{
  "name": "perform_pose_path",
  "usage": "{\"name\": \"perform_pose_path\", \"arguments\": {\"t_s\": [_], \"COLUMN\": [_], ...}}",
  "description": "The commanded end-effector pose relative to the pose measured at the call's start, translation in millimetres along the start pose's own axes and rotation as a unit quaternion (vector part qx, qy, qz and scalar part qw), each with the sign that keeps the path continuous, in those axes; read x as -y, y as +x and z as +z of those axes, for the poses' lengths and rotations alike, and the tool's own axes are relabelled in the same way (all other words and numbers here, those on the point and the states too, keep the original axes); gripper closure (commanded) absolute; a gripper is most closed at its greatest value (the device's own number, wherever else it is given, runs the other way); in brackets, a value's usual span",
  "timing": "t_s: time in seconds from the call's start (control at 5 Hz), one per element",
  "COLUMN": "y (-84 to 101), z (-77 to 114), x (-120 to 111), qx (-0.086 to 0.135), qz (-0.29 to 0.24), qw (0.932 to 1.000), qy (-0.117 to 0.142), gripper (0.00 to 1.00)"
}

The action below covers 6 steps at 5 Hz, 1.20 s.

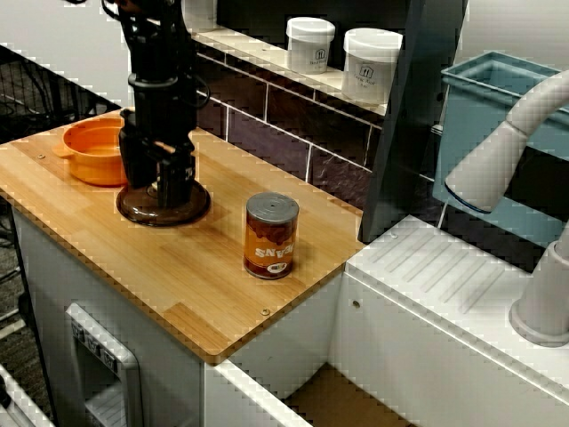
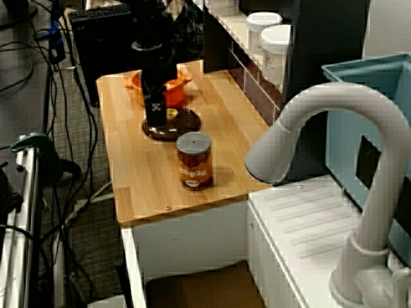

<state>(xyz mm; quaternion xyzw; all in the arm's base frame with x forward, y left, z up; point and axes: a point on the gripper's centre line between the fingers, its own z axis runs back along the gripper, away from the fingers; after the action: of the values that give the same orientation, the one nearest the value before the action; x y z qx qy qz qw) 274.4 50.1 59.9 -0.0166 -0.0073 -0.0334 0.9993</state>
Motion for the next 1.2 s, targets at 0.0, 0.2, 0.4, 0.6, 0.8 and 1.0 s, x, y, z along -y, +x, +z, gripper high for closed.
{"name": "perform_pose_path", "arguments": {"t_s": [0.0,0.2,0.4,0.6,0.8,1.0], "y": [22.7,29.0,32.4,34.5,33.8,29.9], "z": [16.1,12.4,5.3,11.7,26.9,34.4], "x": [-15,-21,-22,-24,-33,-47], "qx": [0.034,0.036,0.029,0.025,0.035,0.043], "qz": [0.008,0.013,0.012,0.016,0.023,0.035], "qw": [0.9994,0.9993,0.9994,0.9995,0.9991,0.9984], "qy": [0.002,0.007,0.013,0.005,-0.003,-0.008], "gripper": [0.0,0.0,0.0,0.0,0.0,0.0]}}
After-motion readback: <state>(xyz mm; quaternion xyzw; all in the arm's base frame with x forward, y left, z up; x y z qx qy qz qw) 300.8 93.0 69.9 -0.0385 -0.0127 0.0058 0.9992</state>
